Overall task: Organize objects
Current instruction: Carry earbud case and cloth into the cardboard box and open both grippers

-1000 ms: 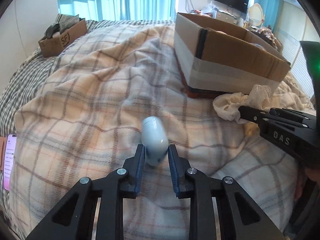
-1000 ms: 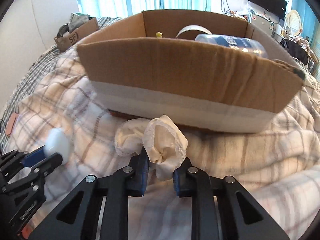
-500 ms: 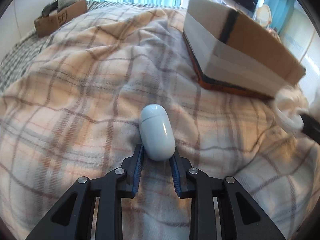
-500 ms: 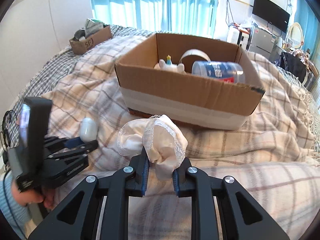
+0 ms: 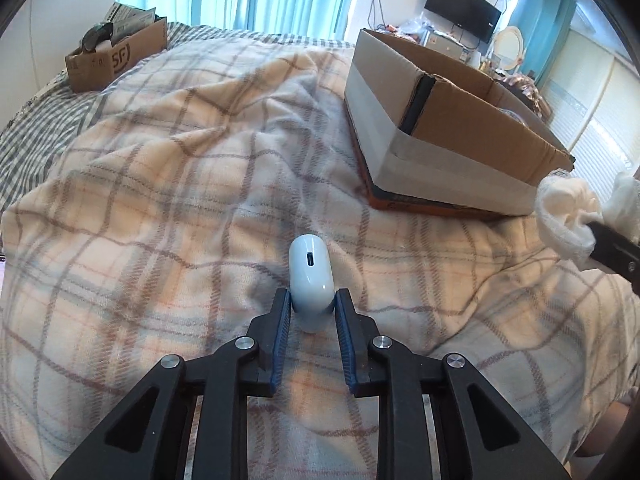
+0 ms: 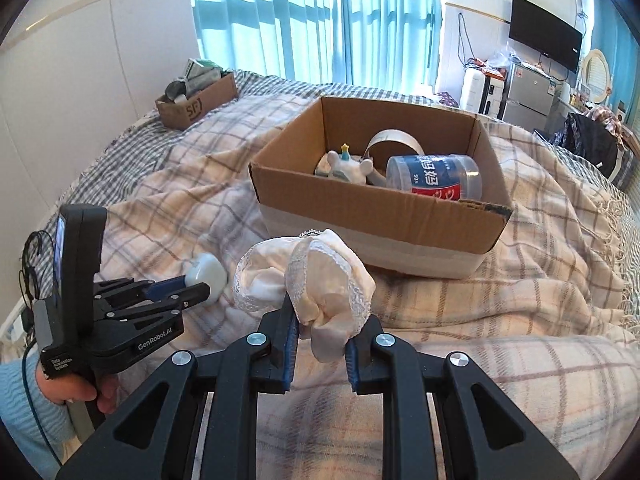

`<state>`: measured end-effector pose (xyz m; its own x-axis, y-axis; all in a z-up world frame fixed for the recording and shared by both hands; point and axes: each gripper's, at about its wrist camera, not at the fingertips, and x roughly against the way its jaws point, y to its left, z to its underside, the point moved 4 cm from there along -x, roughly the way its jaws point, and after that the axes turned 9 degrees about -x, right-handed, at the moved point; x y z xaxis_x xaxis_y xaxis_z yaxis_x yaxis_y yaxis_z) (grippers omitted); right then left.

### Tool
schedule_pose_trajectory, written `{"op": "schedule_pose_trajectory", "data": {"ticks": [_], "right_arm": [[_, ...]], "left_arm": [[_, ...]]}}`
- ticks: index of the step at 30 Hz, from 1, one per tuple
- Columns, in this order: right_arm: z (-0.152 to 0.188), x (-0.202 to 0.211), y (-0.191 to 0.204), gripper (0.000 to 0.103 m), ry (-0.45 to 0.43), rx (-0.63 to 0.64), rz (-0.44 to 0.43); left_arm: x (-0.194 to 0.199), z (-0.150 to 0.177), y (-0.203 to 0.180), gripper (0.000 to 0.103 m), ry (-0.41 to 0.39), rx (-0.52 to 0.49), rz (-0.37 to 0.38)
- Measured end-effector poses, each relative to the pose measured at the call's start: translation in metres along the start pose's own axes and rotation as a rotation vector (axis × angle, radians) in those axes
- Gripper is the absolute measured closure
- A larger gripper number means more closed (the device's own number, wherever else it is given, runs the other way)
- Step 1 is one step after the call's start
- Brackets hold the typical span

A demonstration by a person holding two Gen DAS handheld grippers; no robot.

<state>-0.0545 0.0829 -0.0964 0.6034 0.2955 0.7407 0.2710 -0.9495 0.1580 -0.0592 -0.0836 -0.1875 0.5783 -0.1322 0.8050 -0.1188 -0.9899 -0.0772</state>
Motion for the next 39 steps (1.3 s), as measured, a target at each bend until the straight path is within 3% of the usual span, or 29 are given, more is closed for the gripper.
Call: {"op": "schedule_pose_trajectory", "data": {"ticks": [9,15,25,32,39], "right_arm": [[0.001,-0.009,-0.001,0.084,0.016,-0.002,-0.001],[-0.006,-0.009,-0.003,0.084,0.007,0.013,0.005],[-0.096,0.025,-0.010,0.084,-0.127,0.039,0.038],[-0.154,0.006,-0.030,0.084,-0.148,0.065,0.105],[-0.171,-0.042,-0.066,0.084,-0.111,0.012,0.113]], "left_arm": [[-0.021,-0.011,0.001,0.080,0.019,-0.015,-0.013],[0.004,-0.028,-0.003,0.080,-0.026,-0.014,-0.002],[0.073,-0.141,-0.037,0.080,-0.202,-0.069,0.037],[0.052,-0.195,-0.060,0.080,-0.216,-0.125,0.042],[-0.004,-0.210,-0.068,0.080,-0.169,-0.137,0.040]]}}
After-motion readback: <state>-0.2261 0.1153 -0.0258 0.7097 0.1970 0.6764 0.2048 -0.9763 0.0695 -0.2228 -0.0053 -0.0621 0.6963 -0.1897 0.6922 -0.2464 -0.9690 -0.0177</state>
